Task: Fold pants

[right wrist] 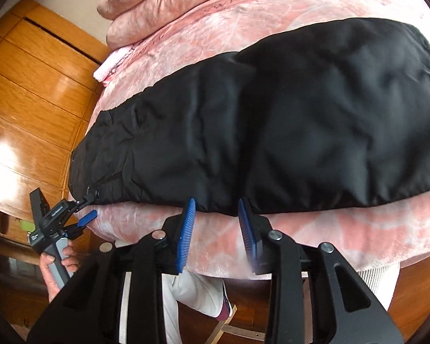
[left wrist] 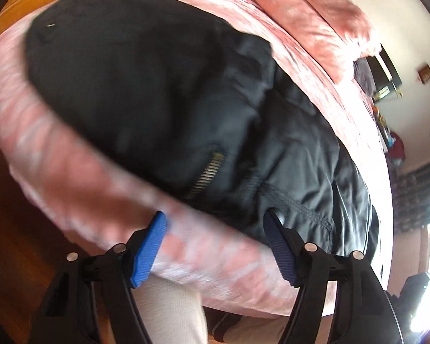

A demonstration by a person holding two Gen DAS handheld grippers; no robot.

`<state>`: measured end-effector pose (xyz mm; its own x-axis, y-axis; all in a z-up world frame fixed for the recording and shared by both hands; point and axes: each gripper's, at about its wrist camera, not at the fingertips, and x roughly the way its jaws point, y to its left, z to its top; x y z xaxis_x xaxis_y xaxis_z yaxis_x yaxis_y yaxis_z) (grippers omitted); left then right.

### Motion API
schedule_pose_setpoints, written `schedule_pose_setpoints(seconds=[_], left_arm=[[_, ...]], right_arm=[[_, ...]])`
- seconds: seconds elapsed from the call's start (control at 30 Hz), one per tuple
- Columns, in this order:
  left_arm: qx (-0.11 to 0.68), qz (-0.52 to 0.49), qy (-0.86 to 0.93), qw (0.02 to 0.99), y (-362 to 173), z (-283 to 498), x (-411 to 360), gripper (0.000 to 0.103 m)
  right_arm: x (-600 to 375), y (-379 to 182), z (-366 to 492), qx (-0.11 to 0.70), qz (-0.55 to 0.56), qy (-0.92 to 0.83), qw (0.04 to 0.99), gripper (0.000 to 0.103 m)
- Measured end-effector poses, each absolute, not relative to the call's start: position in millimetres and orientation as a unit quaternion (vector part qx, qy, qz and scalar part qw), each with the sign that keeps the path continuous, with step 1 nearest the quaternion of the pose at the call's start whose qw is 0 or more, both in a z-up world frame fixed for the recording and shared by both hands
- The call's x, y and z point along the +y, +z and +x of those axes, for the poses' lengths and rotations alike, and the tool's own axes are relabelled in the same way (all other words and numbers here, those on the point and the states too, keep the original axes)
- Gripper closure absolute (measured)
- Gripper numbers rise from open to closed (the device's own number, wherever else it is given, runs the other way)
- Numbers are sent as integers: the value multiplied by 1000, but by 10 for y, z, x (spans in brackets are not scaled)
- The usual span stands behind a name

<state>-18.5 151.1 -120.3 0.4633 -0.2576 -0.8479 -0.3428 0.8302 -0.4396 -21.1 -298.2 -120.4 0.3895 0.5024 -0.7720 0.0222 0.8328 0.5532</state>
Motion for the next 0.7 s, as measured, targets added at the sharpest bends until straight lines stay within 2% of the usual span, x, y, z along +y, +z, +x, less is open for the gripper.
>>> schedule_pose_setpoints(seconds=[0.07,0.17,0.27,0.47,0.57,0.7], left_arm=[[514,-300,48,802,-1203,-232,1705,33],[503,-329,54,798,-1260,-182,1960,41],[490,-342,56,800,-1280,-69,2090,69],[470,-343,55,812,-1155,111,2136,92],[457,-306,55,833,-1025,109,2032,94],[475,-320,59,818,-1206,94,2098,94]], right_arm=[[-2919,-1206,-180,533,239,155,797,71],[-2884,-1210,-140,533,234,159,798,71],[-2861,-1242,-144,533,237,161,796,71],[-2893,-1303,-123,534,230,150,800,73],[-2905,-1342,-113,533,234,149,799,73],[-2879,-1385,-117,535,224,144,801,73]])
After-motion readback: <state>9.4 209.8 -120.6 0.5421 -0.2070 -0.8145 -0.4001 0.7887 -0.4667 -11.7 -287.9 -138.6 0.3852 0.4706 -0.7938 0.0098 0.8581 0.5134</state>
